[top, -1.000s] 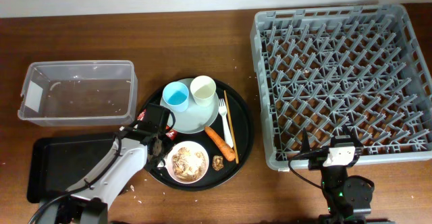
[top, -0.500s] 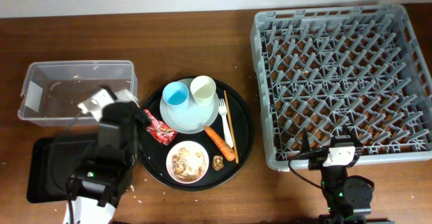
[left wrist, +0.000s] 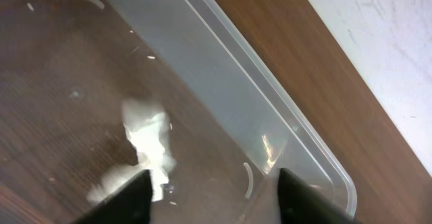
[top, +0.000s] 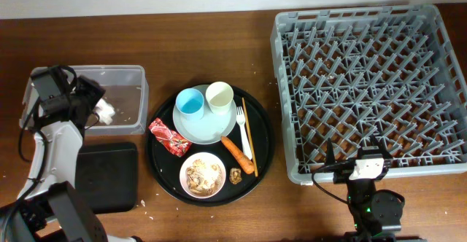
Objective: Sort waste into correct bins and load items into the dishwasher rack
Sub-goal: 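Carry the tissue left and drop it into the clear bin, then grasp the red snack wrapper with the left gripper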
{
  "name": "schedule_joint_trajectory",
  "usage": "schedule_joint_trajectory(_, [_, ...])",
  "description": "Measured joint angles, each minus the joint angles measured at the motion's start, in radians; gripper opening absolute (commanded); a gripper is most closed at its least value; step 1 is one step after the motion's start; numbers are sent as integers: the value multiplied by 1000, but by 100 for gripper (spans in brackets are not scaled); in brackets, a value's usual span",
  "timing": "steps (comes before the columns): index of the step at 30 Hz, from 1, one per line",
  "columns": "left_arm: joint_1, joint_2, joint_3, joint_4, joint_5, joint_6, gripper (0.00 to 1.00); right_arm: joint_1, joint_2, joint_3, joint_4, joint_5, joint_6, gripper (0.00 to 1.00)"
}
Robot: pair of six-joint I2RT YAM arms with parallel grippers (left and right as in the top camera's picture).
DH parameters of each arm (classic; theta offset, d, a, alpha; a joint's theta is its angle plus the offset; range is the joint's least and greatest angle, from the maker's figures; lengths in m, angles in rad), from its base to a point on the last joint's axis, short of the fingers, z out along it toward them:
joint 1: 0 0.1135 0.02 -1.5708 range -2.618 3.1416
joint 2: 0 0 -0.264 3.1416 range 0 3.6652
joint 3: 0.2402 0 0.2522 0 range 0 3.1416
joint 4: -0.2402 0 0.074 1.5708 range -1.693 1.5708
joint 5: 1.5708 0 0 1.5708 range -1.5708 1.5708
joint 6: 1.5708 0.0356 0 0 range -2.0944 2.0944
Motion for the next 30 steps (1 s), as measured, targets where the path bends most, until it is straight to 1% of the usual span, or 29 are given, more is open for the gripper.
schedule_joint_trajectory(2, [0,0,6,-8,0,14,76,0,0,0,0,0,0,99])
schedule_joint_trajectory(3, [0,0,25,-57,0,17,76,0,0,0,0,0,-1,99])
schedule_joint_trajectory(4, [0,-1,61,-139,0,18,75,0,0,0,0,0,-1,99])
schedule_joint_trajectory(5, [-1,-8,148,-246,0,32,75,0,0,0,0,0,0,99])
schedule_joint_trajectory(6, [-6,-16,238,-403,0,53,77,0,0,0,0,0,0,99])
schedule_joint_trajectory(7, [-24,-37,377,-552,0,81,87,0,0,0,0,0,0,99])
schedule_joint_trajectory(8, [-43,-49,475,-707,-1,105,87,0,0,0,0,0,0,99])
schedule_joint_trajectory(9, [-90,-69,559,-887,0,124,87,0,0,0,0,0,0,99])
schedule_joint_trajectory(11, [-204,-84,583,-1046,-1,137,86,0,0,0,0,0,0,99])
schedule_joint_trajectory(12, [-266,-82,580,-1079,-8,137,79,0,0,0,0,0,0,99])
schedule_joint_trajectory(13, [-323,-81,577,-1088,-21,136,68,0,0,0,0,0,-1,99])
schedule_joint_trajectory(14, [-401,-81,559,-1095,-54,129,68,0,0,0,0,0,-1,99])
schedule_joint_trajectory(15, [-425,-83,539,-1089,-74,104,68,0,0,0,0,0,0,99])
schedule_joint_trajectory(17, [-524,-79,435,-1068,-140,-20,68,0,0,0,0,0,0,99])
schedule_joint_trajectory(18, [-536,-80,408,-1048,-156,-51,66,0,0,0,0,0,-1,99])
schedule_joint_trajectory(19, [-557,-78,325,-992,-183,-108,62,0,0,0,0,0,0,98])
schedule_joint_trajectory(21, [-574,-76,232,-887,-202,-147,58,0,1,0,0,0,0,99])
schedule_joint_trajectory(22, [-574,-74,160,-858,-233,-198,58,0,0,0,0,0,0,99])
schedule_joint_trajectory(27, [-563,-74,42,-706,-273,-305,56,0,0,0,0,0,0,99])
schedule_joint_trajectory(30, [-563,-74,-19,-603,-282,-333,56,0,0,0,0,0,0,99])
